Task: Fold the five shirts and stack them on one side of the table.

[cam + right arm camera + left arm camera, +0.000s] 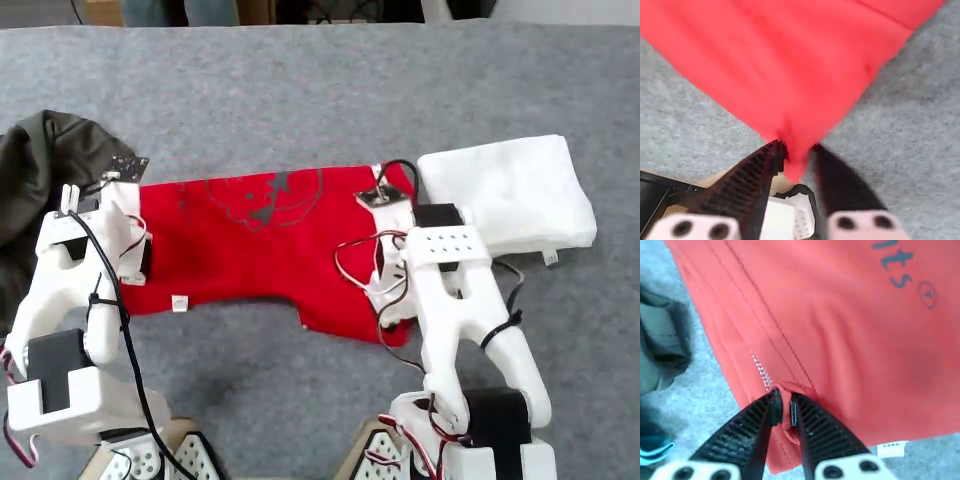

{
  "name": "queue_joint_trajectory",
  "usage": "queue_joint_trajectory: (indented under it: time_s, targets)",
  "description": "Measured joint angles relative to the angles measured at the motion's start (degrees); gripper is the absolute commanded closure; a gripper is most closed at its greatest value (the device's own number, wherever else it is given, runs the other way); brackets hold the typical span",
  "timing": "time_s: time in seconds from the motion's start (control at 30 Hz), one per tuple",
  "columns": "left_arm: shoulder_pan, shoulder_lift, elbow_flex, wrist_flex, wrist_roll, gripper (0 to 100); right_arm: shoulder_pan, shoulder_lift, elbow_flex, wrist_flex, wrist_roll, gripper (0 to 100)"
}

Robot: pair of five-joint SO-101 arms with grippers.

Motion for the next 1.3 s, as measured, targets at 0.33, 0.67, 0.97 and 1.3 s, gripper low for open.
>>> queue_joint_trajectory:
  time_s: [0.33,0.67,0.97,1.3]
  targets:
    - [-1.41,0.09,-4.04,10.64,0.00,74,0.09,0.00,-6.07,1.14,0.00,70.1]
    - [-9.76,0.09,-23.12,28.75,-7.65,78,0.09,0.00,-19.43,4.31,0.00,96.5]
    - [1.67,2.90,-33.49,28.48,2.81,97,0.09,4.13,-21.71,-11.60,-0.09,98.4]
    - [4.40,22.59,-36.22,3.43,28.22,97,-0.18,28.31,-36.57,-26.64,-0.09,98.4]
